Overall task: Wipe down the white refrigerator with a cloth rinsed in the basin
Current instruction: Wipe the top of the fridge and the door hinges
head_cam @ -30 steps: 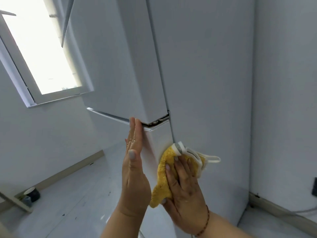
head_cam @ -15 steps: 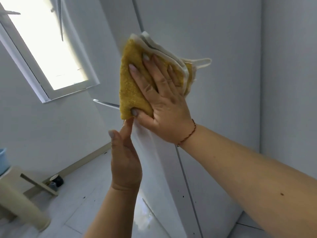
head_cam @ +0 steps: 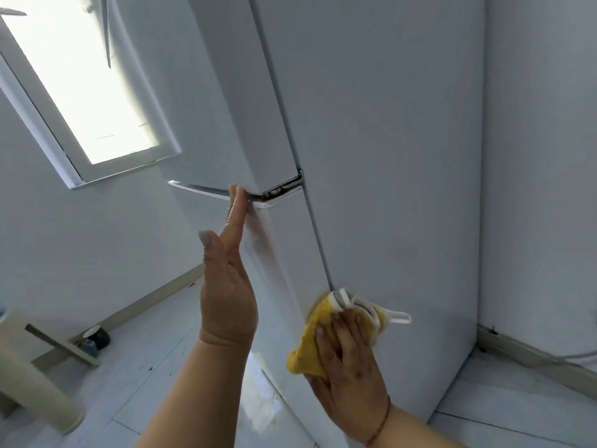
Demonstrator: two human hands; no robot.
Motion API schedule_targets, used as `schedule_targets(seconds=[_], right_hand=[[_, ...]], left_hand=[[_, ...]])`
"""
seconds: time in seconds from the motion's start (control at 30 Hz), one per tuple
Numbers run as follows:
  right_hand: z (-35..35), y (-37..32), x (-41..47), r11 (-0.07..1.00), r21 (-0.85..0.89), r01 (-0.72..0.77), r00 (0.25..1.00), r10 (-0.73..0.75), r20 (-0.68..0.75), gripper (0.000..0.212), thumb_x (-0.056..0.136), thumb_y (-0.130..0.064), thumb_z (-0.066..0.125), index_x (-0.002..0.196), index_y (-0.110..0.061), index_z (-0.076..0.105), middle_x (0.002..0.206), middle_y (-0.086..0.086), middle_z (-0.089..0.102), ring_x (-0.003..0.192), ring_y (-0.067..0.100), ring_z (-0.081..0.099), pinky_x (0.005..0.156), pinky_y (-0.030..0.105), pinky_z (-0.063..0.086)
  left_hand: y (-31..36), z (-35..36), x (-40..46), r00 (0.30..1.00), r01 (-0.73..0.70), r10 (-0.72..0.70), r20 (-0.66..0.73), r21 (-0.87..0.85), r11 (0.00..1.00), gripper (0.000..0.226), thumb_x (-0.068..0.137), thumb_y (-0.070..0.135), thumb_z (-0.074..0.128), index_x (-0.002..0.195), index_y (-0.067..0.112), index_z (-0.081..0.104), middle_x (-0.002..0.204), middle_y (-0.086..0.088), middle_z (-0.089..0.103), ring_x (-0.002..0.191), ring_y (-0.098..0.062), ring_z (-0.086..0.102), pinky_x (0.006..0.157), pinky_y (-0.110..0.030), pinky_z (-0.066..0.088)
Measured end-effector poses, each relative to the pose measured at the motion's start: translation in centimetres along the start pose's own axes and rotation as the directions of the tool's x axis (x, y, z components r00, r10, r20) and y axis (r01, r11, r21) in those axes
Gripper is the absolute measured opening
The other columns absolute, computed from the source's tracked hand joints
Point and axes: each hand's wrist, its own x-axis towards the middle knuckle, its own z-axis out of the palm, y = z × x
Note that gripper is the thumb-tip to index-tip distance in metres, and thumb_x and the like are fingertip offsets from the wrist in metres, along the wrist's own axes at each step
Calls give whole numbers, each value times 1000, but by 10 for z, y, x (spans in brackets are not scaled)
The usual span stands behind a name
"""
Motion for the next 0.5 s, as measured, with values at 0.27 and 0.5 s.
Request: schedule_targets(seconds=[0.27, 0.5], right_hand=[[-48, -18, 170, 989, 106, 107, 992, -99, -80, 75, 84, -41, 61, 146, -15, 29, 148, 7, 19, 141, 33, 19, 114, 56, 19], [-36, -22, 162, 987, 132, 92, 988, -74, -135, 66, 89, -35, 59, 142, -7, 32, 149, 13, 23, 143, 37, 18, 114, 60, 16]], left_hand=[[5, -2, 4, 995, 104, -104, 6, -36, 994, 67, 97, 42, 8, 145, 6, 38, 154, -6, 37, 144, -8, 31, 122, -30, 18], [1, -6, 2, 996, 86, -85, 25, -37, 996, 72, 97, 42, 5, 147, 2, 37, 155, -10, 35, 146, -12, 28, 123, -35, 15]])
